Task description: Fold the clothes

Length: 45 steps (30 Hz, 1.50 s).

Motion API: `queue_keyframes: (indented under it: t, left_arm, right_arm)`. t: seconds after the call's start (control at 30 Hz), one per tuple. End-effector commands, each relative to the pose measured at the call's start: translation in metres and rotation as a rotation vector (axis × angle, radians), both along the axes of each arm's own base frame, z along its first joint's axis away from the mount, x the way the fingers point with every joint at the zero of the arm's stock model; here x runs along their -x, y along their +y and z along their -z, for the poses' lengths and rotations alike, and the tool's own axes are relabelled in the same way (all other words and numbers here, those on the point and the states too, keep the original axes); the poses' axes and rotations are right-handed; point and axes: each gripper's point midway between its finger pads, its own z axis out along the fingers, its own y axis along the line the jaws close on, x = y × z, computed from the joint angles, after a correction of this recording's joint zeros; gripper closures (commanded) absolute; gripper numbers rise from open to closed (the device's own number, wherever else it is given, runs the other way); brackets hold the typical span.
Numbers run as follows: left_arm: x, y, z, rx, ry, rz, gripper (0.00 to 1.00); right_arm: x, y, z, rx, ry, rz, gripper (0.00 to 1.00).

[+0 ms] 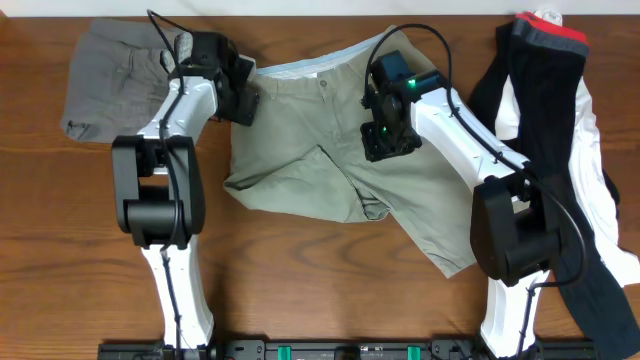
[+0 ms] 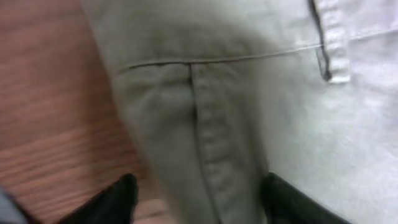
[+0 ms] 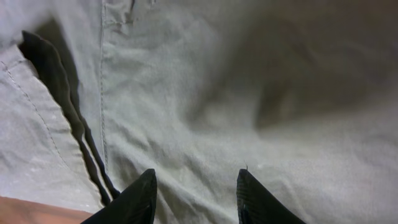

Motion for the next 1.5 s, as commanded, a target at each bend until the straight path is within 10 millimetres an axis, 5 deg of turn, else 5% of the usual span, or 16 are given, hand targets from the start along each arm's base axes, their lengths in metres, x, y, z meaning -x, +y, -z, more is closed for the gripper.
queue_keyframes:
  t: [0.0, 0.07, 0.23, 0.4, 0.57, 0.73, 0.83, 0.93, 1.2, 1.47]
  left_arm:
    - [0.001, 0.001, 0.006, -0.003, 0.021, -0.035, 0.78]
    - [0.004, 0.002, 0.005, 0.009, 0.036, -0.072, 0.94]
    - [0.023, 0.020, -0.011, 0.046, 0.109, -0.300, 0.94]
    - [0.079, 0.045, -0.031, 0.065, 0.303, -0.584, 0.94]
    - [0.135, 0.058, -0.039, 0.022, 0.512, -0.645, 0.94]
    - [0.158, 0.069, -0.043, -0.027, 0.597, -0.663, 0.93]
    - [0.158, 0.073, -0.045, -0.036, 0.588, -0.668, 0.70]
    - [0.157, 0.079, -0.055, -0.061, 0.550, -0.673, 0.03]
    - [0.141, 0.082, -0.121, -0.009, 0.307, -0.686, 0.02]
    - [0.120, 0.083, -0.182, 0.057, 0.049, -0.680, 0.02]
  right_arm:
    - [-0.003, -0.004, 0.003, 0.002, 0.003, 0.021, 0.58]
    - [-0.005, -0.005, 0.003, -0.001, -0.002, 0.034, 0.56]
    - [-0.024, -0.005, 0.000, -0.029, -0.065, 0.058, 0.50]
    - [-0.045, 0.002, -0.006, -0.066, -0.154, 0.060, 0.45]
    - [-0.058, 0.007, -0.011, -0.087, -0.207, 0.060, 0.43]
    - [-0.059, 0.006, -0.008, -0.073, -0.220, 0.032, 0.38]
    - [-0.053, 0.005, 0.002, -0.056, -0.187, 0.015, 0.37]
    - [-0.038, -0.002, 0.013, -0.025, -0.122, 0.009, 0.42]
    - [-0.006, -0.018, 0.026, 0.050, 0.007, 0.022, 0.44]
    - [-0.010, -0.022, 0.050, 0.058, -0.042, 0.041, 0.49]
